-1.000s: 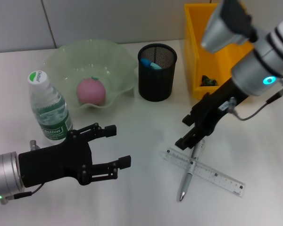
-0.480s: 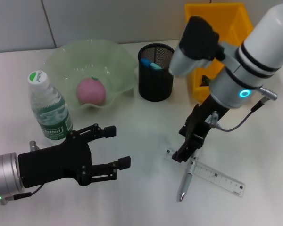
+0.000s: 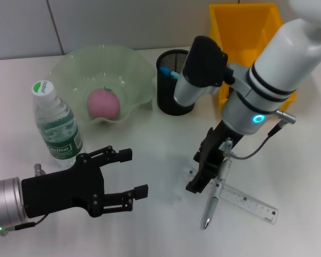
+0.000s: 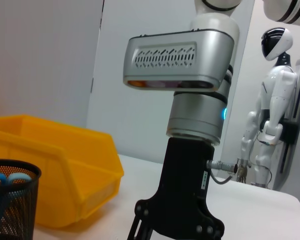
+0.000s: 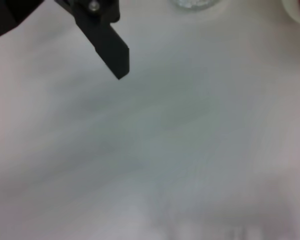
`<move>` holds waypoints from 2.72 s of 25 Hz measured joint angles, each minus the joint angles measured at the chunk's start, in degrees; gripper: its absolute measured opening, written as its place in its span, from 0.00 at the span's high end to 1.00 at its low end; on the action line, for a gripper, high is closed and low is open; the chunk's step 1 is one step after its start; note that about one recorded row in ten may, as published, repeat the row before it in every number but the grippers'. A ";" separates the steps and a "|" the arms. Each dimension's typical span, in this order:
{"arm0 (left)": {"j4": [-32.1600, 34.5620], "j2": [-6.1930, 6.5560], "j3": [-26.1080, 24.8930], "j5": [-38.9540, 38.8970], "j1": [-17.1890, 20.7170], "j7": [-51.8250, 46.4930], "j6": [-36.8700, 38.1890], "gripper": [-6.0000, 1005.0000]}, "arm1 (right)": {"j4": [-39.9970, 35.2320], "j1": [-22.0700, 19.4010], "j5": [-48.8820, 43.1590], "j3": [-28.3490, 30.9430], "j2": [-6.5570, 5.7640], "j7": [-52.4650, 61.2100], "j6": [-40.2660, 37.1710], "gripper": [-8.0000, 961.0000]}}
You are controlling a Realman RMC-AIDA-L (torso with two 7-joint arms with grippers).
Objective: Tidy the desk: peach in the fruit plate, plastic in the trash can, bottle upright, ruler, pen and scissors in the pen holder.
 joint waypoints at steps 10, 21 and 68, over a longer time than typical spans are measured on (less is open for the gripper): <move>-0.10 -0.21 0.38 1.43 0.00 0.17 -2.09 0.14 | 0.62 -0.14 0.64 -1.65 0.17 0.75 1.53 0.17; -0.10 -0.23 0.38 1.44 0.00 0.29 -2.62 0.14 | 0.68 -0.71 0.91 -3.42 0.17 1.48 2.17 0.18; -0.10 -0.31 0.15 1.08 -0.08 0.29 -3.40 0.14 | 2.01 -0.99 0.93 -6.39 0.16 1.46 5.12 0.55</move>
